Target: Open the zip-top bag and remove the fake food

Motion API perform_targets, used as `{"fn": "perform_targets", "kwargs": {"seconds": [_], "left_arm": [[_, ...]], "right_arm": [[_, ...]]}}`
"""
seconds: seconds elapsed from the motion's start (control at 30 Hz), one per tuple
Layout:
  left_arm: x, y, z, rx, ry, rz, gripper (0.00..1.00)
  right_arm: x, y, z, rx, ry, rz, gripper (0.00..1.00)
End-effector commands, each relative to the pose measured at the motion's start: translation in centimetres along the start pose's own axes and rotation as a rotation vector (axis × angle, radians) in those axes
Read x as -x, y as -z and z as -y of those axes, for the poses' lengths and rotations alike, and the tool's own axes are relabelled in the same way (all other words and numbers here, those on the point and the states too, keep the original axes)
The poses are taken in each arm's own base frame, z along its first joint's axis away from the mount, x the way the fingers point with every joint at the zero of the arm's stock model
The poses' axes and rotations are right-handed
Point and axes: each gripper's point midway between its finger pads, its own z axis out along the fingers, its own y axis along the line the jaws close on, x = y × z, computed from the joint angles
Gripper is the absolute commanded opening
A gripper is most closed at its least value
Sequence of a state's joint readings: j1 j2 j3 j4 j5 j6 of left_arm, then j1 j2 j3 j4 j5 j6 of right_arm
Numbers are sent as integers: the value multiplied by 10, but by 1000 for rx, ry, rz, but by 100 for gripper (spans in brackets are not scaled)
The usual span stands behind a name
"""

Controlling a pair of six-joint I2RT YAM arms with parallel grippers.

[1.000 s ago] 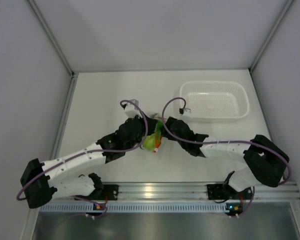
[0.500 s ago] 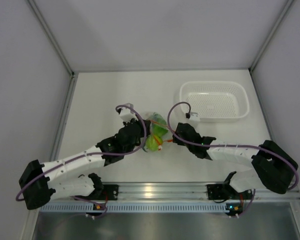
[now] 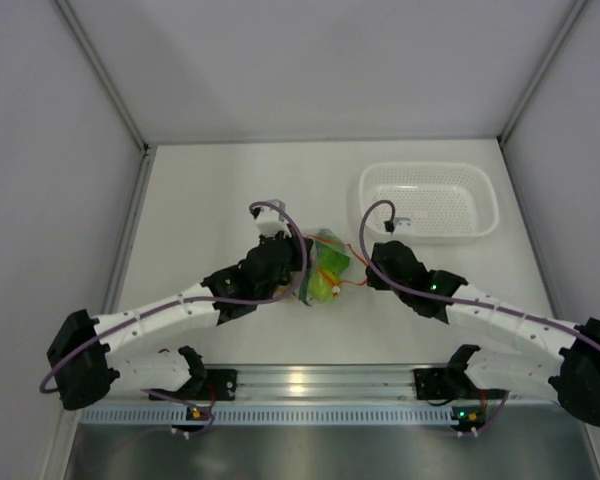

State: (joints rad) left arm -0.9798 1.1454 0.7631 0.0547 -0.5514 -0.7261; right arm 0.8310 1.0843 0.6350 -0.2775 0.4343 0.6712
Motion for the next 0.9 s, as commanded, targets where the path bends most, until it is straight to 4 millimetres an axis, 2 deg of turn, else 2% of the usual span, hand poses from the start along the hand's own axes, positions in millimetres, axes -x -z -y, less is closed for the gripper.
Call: {"fn": "perform_targets", "kwargs": {"seconds": [0.0, 0.03, 0.07, 0.2, 0.27, 0.4, 0.47, 0.53, 0.57, 0.6, 0.67, 0.7, 0.8, 0.87], "left_arm": [[11, -4, 49, -150, -50, -4, 0], [7, -3, 58, -186, -76, -25, 0], [9, -3, 68, -212, -84, -27, 0], [-2, 0, 92, -275, -127, -62, 0], [-4, 0, 95, -281, -111, -72, 0], [-3, 5, 103, -306, -74, -82, 0], [-1, 9, 110, -327, -53, -84, 0], [3, 12, 115, -333, -49, -74, 0], [4, 13, 116, -335, -51, -69, 0], [5, 16, 118, -337, -51, -64, 0], [5, 15, 114, -317, -51, -52, 0], [5, 14, 113, -308, -50, -48, 0], [3, 11, 107, -280, -41, -38, 0], [3, 11, 106, -267, -36, -28, 0]], "right_arm": [[14, 21, -17, 115, 33, -32, 27], [15, 25, -25, 161, 30, -36, 27], [21, 35, -43, 267, 13, -25, 28], [39, 60, -64, 415, -20, 40, 29], [46, 70, -71, 467, -32, 63, 31], [50, 73, -90, 577, -77, 94, 36], [44, 71, -95, 609, -95, 80, 43], [38, 66, -92, 590, -114, 61, 49], [41, 65, -94, 599, -126, 73, 50], [34, 63, -92, 594, -161, 53, 51], [34, 64, -97, 631, -206, 65, 52], [24, 60, -95, 624, -253, 39, 52], [11, 55, -95, 625, -318, 5, 55], [-1, 50, -93, 597, -306, -34, 61]]}}
